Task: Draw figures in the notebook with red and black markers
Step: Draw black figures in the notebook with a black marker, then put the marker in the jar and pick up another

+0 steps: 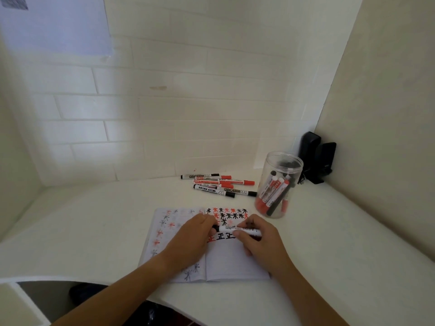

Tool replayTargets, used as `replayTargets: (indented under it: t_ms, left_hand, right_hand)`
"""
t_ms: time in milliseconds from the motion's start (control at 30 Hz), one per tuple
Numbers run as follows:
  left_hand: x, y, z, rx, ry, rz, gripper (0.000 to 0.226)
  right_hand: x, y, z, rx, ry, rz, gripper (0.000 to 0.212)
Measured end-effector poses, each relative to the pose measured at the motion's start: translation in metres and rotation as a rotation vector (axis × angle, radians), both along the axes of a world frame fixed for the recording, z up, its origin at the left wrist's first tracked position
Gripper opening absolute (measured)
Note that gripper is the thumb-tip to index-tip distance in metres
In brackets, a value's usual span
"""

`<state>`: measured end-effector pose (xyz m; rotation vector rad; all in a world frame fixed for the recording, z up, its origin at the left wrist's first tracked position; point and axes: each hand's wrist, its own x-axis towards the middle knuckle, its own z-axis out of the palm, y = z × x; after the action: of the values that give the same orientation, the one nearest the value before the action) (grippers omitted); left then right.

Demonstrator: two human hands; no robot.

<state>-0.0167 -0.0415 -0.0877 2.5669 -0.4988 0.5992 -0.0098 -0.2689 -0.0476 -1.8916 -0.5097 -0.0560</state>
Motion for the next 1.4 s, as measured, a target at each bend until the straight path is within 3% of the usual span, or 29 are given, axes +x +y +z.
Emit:
replayTargets:
  t_ms: [300, 500, 667, 800, 1000, 1133, 1200, 1300, 1400]
  left_hand:
    - [-0.001, -0.001, 0.001, 0.042, -0.041, -0.015, 0.011]
    - [-0.004, -0.006, 0.008, -0.016, -0.045, 0.050, 0.011]
    - [-0.007, -0.009, 0.008, -0.075, 0.127, 0.220, 0.061]
    - [-0.005, -0.007, 0.006, 0.088, 0.277, 0.244, 0.068]
    - [-0.004, -0.006, 0.006, 0.150, 0.277, 0.247, 0.078]
    - [-0.003, -0.006, 0.008, 0.146, 0.277, 0.244, 0.077]
    - [-0.003, -0.006, 0.009, 0.152, 0.280, 0.245, 0.076]
    - [-0.004, -0.006, 0.008, 0.147, 0.287, 0.240, 0.076]
    - [-0.004, -0.005, 0.008, 0.137, 0.285, 0.234, 0.075]
  right_hand:
    - [-0.002, 0.003, 0.001, 0.063, 0.091, 0.006, 0.016]
    - [0.001, 0.009, 0.002, 0.126, 0.069, -0.028, 0.008]
    - [0.011, 0.009, 0.022, 0.445, 0.080, -0.095, 0.020]
    - [0.024, -0.003, 0.064, 0.510, -0.102, -0.275, 0.017]
    - [0.067, -0.032, 0.136, 0.230, -0.570, -0.610, 0.026]
    - [0.104, -0.039, 0.146, -0.020, -0.558, -0.673, 0.025]
    - [0.124, -0.039, 0.136, -0.322, -0.436, -0.614, 0.021]
    - [0.134, -0.036, 0.132, -1.045, -0.429, -0.526, 0.028]
    - [0.131, -0.030, 0.139, -1.296, -0.495, -0.439, 0.027]
